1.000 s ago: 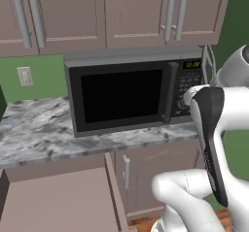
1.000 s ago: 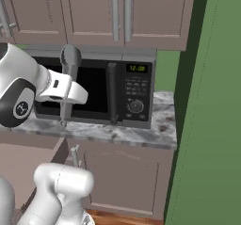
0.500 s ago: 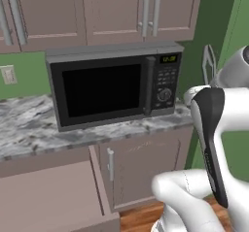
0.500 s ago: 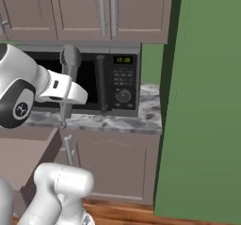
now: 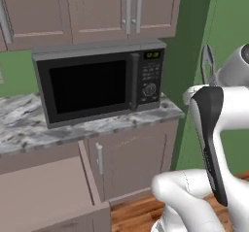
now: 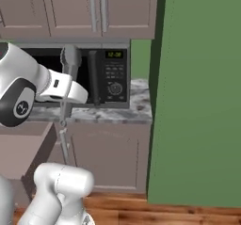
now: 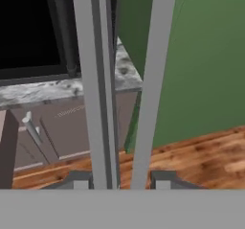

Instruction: Take the tongs from the drawer on the left and place them on the dining counter next to the tray containing the kebab skewer.

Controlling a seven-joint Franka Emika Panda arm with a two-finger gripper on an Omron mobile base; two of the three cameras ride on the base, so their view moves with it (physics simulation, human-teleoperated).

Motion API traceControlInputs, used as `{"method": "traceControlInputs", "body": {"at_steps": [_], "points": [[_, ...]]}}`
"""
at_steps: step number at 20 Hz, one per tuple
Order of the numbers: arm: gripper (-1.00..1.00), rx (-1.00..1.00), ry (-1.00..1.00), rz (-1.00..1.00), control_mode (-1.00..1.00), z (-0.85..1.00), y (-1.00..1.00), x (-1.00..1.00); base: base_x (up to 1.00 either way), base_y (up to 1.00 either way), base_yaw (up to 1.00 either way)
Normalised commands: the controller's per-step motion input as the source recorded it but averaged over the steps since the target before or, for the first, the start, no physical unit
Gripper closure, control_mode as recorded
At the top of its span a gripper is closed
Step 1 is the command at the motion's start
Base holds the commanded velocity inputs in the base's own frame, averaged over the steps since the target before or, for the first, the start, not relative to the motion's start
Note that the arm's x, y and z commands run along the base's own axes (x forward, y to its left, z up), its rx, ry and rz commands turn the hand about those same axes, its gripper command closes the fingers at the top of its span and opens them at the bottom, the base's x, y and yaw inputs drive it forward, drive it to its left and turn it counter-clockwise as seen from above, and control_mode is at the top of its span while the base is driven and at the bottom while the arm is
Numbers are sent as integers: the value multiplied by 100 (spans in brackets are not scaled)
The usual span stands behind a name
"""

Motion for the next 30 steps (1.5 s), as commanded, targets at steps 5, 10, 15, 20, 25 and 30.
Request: {"method": "traceControlInputs", "body": {"at_steps": [5,10,15,20,25,30], "points": [[100,0,0,0,100,0,0,0,-82,-14,-29],[100,0,0,0,100,0,0,0,-57,-33,-47],[100,0,0,0,100,0,0,0,-19,-44,-71],[100,0,0,0,100,0,0,0,-19,-26,-83],[100,0,0,0,100,0,0,0,-22,-19,-84],[100,0,0,0,100,0,0,0,-14,-5,-71]]}}
